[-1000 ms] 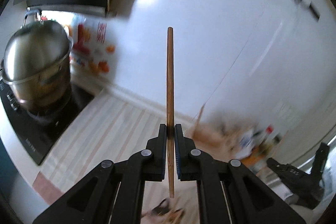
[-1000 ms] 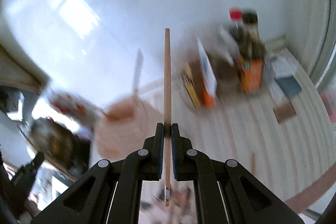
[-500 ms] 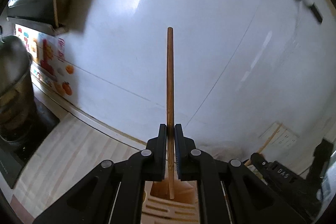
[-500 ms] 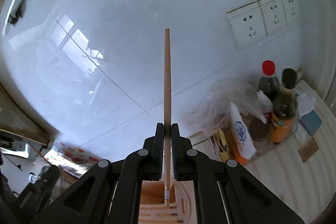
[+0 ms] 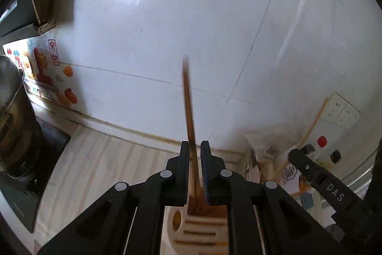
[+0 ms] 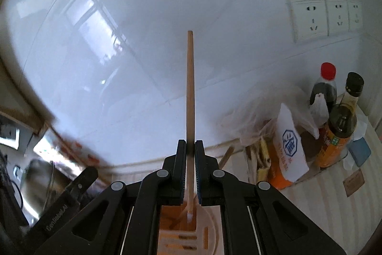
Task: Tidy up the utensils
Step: 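Drop both chopsticks into the holder by opening both tools, then move both tools back down to the chopsticks on the mat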
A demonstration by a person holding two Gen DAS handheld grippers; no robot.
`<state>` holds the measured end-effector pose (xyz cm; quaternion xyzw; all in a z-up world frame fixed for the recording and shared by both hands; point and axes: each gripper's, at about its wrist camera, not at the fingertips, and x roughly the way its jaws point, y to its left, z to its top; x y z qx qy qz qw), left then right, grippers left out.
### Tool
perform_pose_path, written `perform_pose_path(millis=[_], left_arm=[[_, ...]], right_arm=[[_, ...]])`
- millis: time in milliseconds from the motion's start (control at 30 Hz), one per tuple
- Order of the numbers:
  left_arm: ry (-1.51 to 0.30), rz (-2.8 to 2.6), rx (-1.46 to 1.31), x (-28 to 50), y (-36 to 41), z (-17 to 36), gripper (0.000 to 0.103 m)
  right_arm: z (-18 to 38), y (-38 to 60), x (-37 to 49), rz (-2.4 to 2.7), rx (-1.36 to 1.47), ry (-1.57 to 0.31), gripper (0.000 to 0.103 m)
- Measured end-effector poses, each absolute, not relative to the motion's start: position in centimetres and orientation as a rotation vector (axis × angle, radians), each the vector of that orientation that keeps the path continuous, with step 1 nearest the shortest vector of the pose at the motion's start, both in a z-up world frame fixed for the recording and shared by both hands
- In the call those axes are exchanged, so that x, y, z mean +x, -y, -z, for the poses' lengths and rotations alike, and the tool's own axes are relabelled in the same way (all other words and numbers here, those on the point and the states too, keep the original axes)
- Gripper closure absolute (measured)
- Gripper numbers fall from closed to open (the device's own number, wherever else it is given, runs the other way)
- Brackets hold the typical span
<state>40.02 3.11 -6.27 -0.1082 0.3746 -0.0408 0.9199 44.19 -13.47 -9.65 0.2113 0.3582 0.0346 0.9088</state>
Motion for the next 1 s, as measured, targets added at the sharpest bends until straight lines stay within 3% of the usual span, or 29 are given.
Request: perform_pose_path(millis=[33,67,100,133,200,233,333,500,633,1000], left_arm=[[-0.776,0.076,-0.217,39.6,-3.2,5.9,0.083],[-0.771,0.062,-0.209,39.0,-3.3,5.4,0.077],[-0.761,0.042,-0.2,38.3,-3.7,4.7,0.058],[-0.752,0.02,-0.193,37.8,-4.0,4.3,0.031],[-0.715,-0.047,-0.187,36.4,-5.1,3.3,0.011],[-0.699,-0.073,-0.189,35.7,-5.7,2.9,0.006],[-0.735,-0.121,-0.187,34.7,-7.3,3.0,0.0],[-0.794,-0.195,-0.103,33.4,-8.3,5.1,0.0],[-0.87,-0.192,-0.09,32.3,-8.3,8.0,0.0],[-1.154,-0.048,0.039,27.9,-2.6,19.9,0.0]], right_arm=[[9.5,13.4,43.9,-0.08,0.435,-0.746,0.087],[9.2,13.5,43.5,-0.086,0.435,-0.744,0.071],[9.0,13.7,43.1,-0.091,0.439,-0.735,0.063],[8.4,13.9,42.3,-0.091,0.439,-0.719,0.054],[7.6,14.6,41.3,-0.086,0.447,-0.707,0.053],[7.3,15.0,40.8,-0.084,0.452,-0.704,0.053],[6.6,16.4,39.1,-0.051,0.459,-0.708,0.053],[7.3,19.0,36.6,-0.017,0.494,-0.758,0.052],[9.4,20.4,34.4,0.015,0.52,-0.787,0.038],[20.6,22.2,30.2,0.09,0.512,-1.108,0.038]])
